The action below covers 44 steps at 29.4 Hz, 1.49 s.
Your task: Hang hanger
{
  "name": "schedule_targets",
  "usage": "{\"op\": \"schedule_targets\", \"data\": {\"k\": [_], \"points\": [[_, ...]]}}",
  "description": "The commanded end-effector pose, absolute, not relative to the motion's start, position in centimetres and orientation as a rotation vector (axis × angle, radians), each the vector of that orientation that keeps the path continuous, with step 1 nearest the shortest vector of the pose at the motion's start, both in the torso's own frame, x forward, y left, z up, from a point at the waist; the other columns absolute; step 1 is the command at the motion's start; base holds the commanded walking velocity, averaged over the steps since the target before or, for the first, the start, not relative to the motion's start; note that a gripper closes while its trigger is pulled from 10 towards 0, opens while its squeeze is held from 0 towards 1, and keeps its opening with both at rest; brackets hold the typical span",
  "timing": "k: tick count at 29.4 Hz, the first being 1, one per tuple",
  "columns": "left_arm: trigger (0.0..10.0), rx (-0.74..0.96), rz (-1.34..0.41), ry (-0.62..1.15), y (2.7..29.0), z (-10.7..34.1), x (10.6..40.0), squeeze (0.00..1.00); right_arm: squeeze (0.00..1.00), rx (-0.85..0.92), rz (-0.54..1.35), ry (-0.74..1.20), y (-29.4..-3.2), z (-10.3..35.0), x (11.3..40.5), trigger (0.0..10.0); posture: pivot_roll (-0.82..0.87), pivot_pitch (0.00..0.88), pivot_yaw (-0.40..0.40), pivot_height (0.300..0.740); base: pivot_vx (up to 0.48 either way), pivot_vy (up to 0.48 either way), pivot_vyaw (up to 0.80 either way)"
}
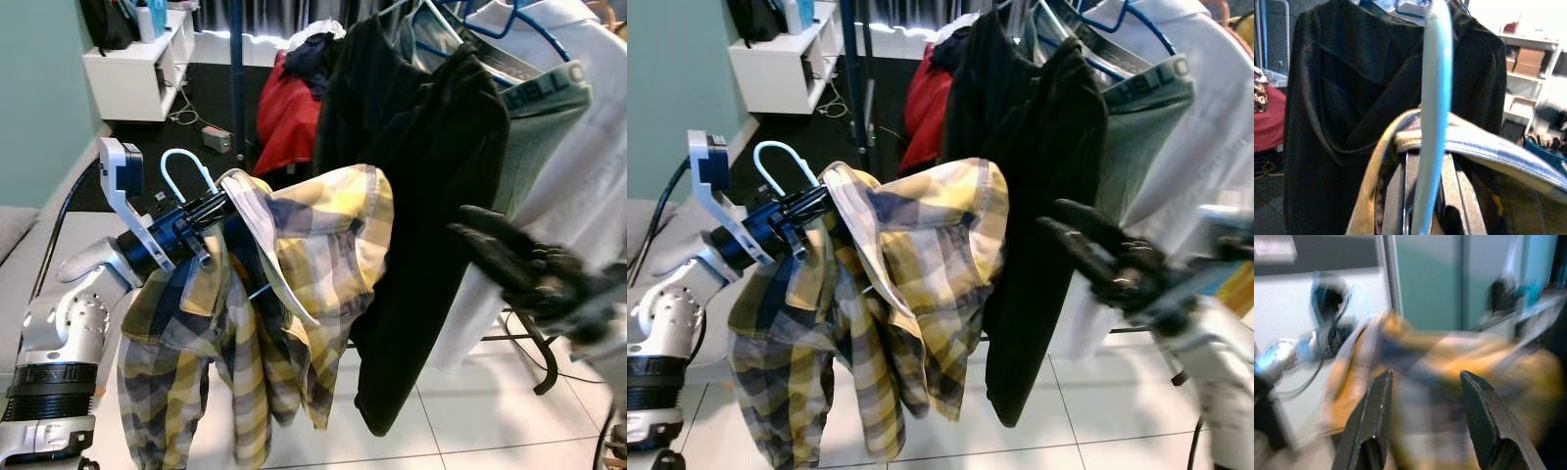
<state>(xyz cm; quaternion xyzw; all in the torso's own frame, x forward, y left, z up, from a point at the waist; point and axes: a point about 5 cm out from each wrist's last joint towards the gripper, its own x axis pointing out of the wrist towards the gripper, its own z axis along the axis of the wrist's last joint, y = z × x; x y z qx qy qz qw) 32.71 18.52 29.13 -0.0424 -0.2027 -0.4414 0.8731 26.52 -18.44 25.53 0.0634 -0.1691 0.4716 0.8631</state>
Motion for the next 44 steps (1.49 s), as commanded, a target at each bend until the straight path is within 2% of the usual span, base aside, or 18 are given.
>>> {"op": "schedule_targets", "data": {"k": [1, 2, 3, 4, 6, 8, 9, 10, 11, 22, 31, 32, 44], "points": [[10.0, -0.049, -0.924, -0.467, 18.3, 29.7, 32.4, 0.00, 0.03, 0.109, 0.953, -0.276, -17.2, 23.8, 27.2, 10.0, -0.02, 0.180, -0.051, 0.740, 0.000, 0.000, 0.00], [10.0, -0.048, -0.924, -0.472, 18.1, 29.8, 32.4, 0.00, 0.18, 0.122, 0.933, -0.267, -16.5, 23.2, 27.6, 10.0, -0.02, 0.180, -0.050, 0.740, 0.000, 0.000, 0.00], [10.0, -0.049, -0.926, -0.477, 17.9, 29.8, 32.4, 0.00, 0.95, 0.148, 0.944, -0.269, -15.5, 22.8, 27.8, 10.0, -0.02, 0.181, -0.050, 0.740, 0.000, 0.000, 0.00], [10.0, -0.052, -0.925, -0.484, 17.6, 29.9, 32.5, 0.00, 1.00, 0.153, 0.977, -0.268, -14.3, 22.5, 27.9, 10.0, -0.02, 0.184, -0.053, 0.740, 0.000, 0.000, 0.00], [10.0, -0.054, -0.922, -0.492, 17.4, 30.1, 32.5, 0.00, 1.00, 0.151, 1.020, -0.267, -12.9, 22.2, 28.0, 10.0, -0.02, 0.184, -0.053, 0.740, 0.000, 0.000, 0.00], [10.0, -0.046, -0.906, -0.493, 17.0, 30.2, 32.7, 0.00, 1.00, 0.041, 1.011, -0.287, -11.6, 21.7, 28.6, 10.0, -0.01, 0.184, -0.056, 0.740, 0.000, 0.000, 0.00], [10.0, -0.053, -0.907, -0.494, 16.9, 30.2, 32.6, 0.00, 0.93, -0.008, 1.004, -0.314, -11.0, 21.6, 28.9, 10.0, -0.02, 0.186, -0.058, 0.740, 0.000, 0.000, 0.00], [10.0, -0.056, -0.906, -0.496, 16.8, 30.3, 32.6, 0.00, 0.50, -0.028, 1.005, -0.339, -10.6, 21.6, 29.1, 10.0, -0.02, 0.186, -0.058, 0.740, 0.000, 0.000, 0.00], [10.0, -0.061, -0.910, -0.499, 16.7, 30.3, 32.6, 0.00, 0.00, -0.028, 1.009, -0.367, -10.3, 21.8, 29.1, 10.0, -0.01, 0.187, -0.059, 0.740, 0.000, 0.000, 0.00], [10.0, -0.062, -0.917, -0.505, 16.5, 30.3, 32.5, 0.00, 0.00, -0.094, 1.081, -0.467, -8.1, 21.7, 28.6, 10.0, -0.01, 0.194, -0.060, 0.740, 0.000, 0.000, 0.00], [10.0, -0.071, -0.919, -0.508, 16.4, 30.4, 32.6, 0.00, 0.00, -0.141, 1.017, -0.445, -8.1, 20.8, 29.6, 10.0, -0.01, 0.193, -0.057, 0.740, 0.000, 0.000, 0.00], [10.0, -0.071, -0.919, -0.509, 16.4, 30.4, 32.6, 0.00, 0.00, -0.138, 1.015, -0.436, -8.1, 20.7, 29.7, 0.0, -0.01, 0.193, -0.057, 0.740, 0.000, 0.000, 0.00], [10.0, -0.072, -0.907, -0.514, 16.5, 30.7, 32.8, 0.00, 0.00, -0.144, 1.016, -0.433, -8.2, 20.0, 29.8, 0.0, -0.01, 0.195, -0.054, 0.740, 0.000, 0.000, 0.00]]}}
